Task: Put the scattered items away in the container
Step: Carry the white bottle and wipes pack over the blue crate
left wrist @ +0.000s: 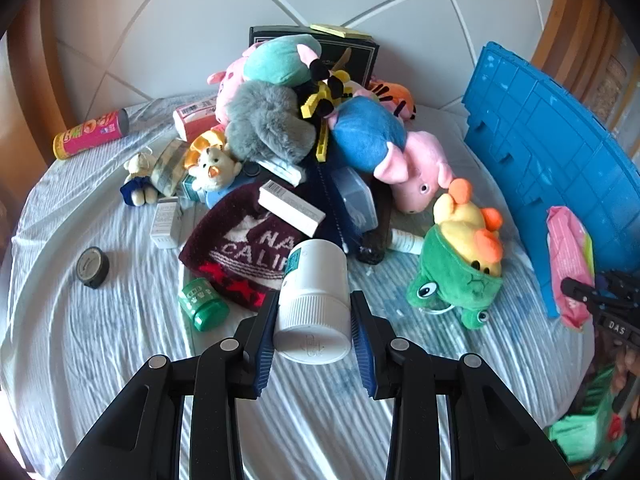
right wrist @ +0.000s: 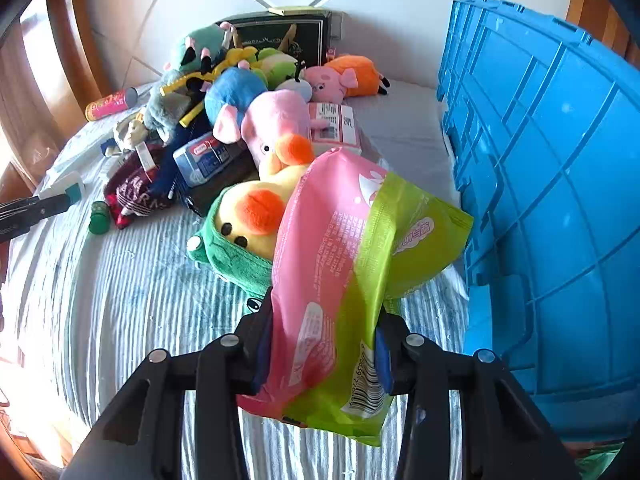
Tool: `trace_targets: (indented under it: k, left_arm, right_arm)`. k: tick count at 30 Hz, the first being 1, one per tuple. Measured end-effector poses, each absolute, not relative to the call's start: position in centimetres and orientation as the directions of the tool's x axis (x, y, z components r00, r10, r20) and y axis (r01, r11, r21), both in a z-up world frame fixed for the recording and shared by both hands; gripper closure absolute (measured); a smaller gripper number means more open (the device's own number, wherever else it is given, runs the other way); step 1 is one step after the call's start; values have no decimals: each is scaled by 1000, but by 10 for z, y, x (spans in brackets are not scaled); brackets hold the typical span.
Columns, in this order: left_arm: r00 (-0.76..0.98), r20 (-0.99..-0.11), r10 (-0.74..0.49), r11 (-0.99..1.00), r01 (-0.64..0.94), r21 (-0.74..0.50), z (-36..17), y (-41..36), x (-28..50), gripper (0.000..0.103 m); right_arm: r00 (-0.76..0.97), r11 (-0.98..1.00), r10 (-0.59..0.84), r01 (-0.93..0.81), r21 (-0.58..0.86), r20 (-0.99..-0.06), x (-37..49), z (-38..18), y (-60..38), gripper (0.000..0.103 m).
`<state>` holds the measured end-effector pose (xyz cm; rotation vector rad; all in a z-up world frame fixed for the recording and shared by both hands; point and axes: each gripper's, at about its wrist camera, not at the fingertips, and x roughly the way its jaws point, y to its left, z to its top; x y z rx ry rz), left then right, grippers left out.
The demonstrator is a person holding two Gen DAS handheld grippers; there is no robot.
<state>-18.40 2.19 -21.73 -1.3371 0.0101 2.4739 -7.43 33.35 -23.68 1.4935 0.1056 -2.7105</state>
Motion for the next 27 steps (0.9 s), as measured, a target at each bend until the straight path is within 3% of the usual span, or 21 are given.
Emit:
trace_targets:
  k: [27]
  left_arm:
    - [-687,-669,285,-955,-267,-133,-62,68,-159,69]
  right_arm:
    - [-756,-966,-221,255,33,-616,-39,-63,337,63]
